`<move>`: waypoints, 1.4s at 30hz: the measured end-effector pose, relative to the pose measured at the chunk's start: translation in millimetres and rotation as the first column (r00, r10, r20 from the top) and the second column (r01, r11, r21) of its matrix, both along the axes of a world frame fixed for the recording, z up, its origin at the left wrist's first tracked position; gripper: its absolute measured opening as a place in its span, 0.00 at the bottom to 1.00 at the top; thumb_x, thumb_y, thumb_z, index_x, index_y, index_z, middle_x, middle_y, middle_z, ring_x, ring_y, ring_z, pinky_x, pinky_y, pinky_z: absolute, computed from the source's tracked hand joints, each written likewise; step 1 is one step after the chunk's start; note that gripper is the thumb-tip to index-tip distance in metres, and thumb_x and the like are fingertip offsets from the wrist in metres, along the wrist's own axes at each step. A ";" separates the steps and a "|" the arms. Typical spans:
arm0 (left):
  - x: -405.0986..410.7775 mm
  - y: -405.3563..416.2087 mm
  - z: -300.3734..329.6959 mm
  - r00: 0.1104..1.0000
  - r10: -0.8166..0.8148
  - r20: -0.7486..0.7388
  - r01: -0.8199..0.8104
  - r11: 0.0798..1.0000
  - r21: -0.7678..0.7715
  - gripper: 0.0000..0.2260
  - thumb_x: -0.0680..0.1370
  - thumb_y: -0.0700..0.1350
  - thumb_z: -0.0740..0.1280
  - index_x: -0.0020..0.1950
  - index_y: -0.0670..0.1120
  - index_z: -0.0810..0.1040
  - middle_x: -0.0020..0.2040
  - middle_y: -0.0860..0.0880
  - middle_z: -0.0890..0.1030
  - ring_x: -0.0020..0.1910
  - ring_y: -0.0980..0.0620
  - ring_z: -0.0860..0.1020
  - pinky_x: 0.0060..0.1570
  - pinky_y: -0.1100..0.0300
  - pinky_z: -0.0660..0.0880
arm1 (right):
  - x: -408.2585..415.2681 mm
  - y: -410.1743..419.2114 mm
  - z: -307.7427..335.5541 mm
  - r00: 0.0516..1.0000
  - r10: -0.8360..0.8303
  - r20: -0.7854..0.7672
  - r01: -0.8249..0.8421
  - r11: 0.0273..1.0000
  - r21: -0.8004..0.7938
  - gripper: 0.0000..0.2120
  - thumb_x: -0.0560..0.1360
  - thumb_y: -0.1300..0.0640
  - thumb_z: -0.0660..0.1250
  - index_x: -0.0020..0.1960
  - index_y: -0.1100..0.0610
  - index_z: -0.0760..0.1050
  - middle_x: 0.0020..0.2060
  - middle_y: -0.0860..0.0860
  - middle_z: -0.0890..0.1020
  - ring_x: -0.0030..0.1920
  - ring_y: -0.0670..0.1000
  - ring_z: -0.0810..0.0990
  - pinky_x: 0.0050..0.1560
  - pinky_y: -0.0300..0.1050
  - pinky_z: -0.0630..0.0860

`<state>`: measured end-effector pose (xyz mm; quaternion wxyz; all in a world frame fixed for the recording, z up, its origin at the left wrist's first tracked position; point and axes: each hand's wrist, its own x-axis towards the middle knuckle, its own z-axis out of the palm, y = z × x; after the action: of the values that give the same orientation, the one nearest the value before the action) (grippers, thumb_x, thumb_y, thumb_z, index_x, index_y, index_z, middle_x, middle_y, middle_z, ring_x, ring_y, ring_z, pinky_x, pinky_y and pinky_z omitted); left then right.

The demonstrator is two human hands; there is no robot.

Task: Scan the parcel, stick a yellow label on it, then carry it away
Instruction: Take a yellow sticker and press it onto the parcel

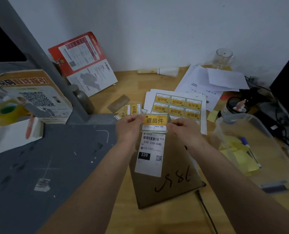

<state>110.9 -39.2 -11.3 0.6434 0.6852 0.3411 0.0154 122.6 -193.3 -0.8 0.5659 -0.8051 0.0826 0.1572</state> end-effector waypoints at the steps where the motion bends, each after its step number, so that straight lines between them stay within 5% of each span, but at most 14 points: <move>1: 6.0 -0.4 -1.6 1.000 -0.007 -0.011 0.007 1.000 0.003 0.05 0.75 0.50 0.70 0.40 0.50 0.81 0.38 0.56 0.83 0.39 0.59 0.79 0.38 0.63 0.72 | 5.5 3.3 -2.5 1.000 0.003 0.001 -0.003 1.000 -0.024 0.08 0.75 0.61 0.66 0.38 0.59 0.80 0.33 0.54 0.78 0.35 0.48 0.72 0.37 0.40 0.68; 5: 26.4 1.7 -17.4 0.999 -0.034 -0.012 0.035 0.996 0.079 0.08 0.75 0.50 0.69 0.36 0.53 0.78 0.38 0.57 0.81 0.37 0.62 0.75 0.37 0.64 0.70 | 22.9 8.7 -19.8 0.998 -0.064 -0.021 0.062 0.994 -0.094 0.10 0.76 0.60 0.65 0.47 0.67 0.80 0.46 0.66 0.82 0.40 0.53 0.74 0.42 0.47 0.70; 8: 34.5 0.5 -31.4 0.997 -0.070 0.017 0.062 0.953 0.296 0.08 0.73 0.56 0.69 0.40 0.53 0.83 0.46 0.53 0.83 0.46 0.53 0.80 0.51 0.54 0.76 | 30.7 10.2 -35.6 0.994 -0.111 -0.018 0.107 0.984 -0.146 0.10 0.77 0.58 0.63 0.46 0.65 0.79 0.42 0.65 0.81 0.41 0.54 0.75 0.43 0.53 0.75; 10: 37.7 -1.0 -37.4 0.997 -0.083 -0.008 0.078 0.891 0.447 0.11 0.72 0.60 0.68 0.45 0.54 0.84 0.54 0.51 0.80 0.58 0.48 0.76 0.63 0.47 0.70 | 34.7 12.0 -43.2 0.994 -0.110 0.017 0.111 0.971 -0.210 0.13 0.78 0.57 0.62 0.43 0.66 0.78 0.39 0.64 0.80 0.40 0.54 0.75 0.45 0.54 0.76; 13: 38.8 -1.1 -41.3 0.994 -0.098 -0.051 0.110 0.818 0.564 0.11 0.73 0.59 0.68 0.49 0.55 0.84 0.58 0.49 0.76 0.63 0.48 0.70 0.66 0.48 0.60 | 37.0 15.3 -49.6 0.993 -0.095 0.073 0.112 0.957 -0.269 0.14 0.78 0.57 0.62 0.41 0.65 0.79 0.38 0.59 0.79 0.42 0.52 0.76 0.48 0.50 0.75; 18: 36.9 -0.5 -47.8 0.990 -0.113 -0.079 0.137 0.776 0.616 0.11 0.73 0.58 0.68 0.49 0.54 0.84 0.56 0.51 0.76 0.61 0.49 0.70 0.64 0.51 0.60 | 41.9 16.8 -67.0 0.987 -0.103 0.120 0.137 0.935 -0.327 0.13 0.78 0.53 0.61 0.43 0.60 0.79 0.48 0.57 0.79 0.54 0.55 0.76 0.56 0.56 0.75; 42: 35.6 -1.4 -59.9 0.987 -0.151 -0.048 0.143 0.717 0.682 0.07 0.71 0.57 0.71 0.44 0.56 0.82 0.51 0.55 0.72 0.61 0.51 0.71 0.66 0.51 0.61 | 42.0 20.2 -80.8 0.981 -0.058 0.184 0.132 0.898 -0.420 0.10 0.77 0.52 0.62 0.45 0.58 0.76 0.48 0.54 0.77 0.50 0.53 0.76 0.50 0.53 0.78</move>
<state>146.5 -40.6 -71.2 0.3472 0.8984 0.2526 0.0924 164.6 -173.1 -81.6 0.3861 -0.9154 0.1070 0.0391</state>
